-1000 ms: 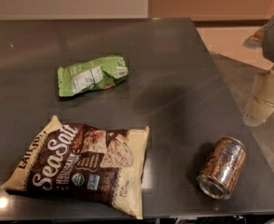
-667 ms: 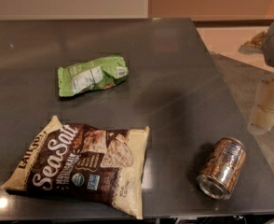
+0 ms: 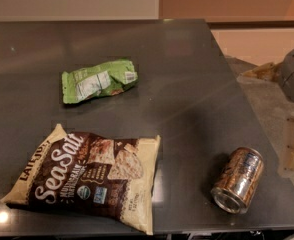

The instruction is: Move orange can near green rice chip bag

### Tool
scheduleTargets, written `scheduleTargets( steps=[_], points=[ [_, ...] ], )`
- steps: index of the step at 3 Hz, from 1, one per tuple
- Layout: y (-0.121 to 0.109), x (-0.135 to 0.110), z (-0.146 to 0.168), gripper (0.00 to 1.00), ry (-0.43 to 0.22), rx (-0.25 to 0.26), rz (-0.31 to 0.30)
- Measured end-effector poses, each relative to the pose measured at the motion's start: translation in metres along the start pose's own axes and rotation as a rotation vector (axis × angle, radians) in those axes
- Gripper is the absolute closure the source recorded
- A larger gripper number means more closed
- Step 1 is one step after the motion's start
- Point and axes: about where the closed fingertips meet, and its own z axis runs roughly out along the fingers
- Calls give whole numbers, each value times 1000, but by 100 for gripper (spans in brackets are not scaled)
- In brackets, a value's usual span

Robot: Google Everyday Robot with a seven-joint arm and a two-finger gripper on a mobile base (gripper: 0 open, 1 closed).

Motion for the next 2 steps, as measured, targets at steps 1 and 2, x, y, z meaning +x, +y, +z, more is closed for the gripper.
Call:
scheduleTargets(
  steps=[1,2],
  points=[
    [19,-4,21,0,1,-44,-131],
    [33,-4,44,0,23,-87,-240]
  ],
)
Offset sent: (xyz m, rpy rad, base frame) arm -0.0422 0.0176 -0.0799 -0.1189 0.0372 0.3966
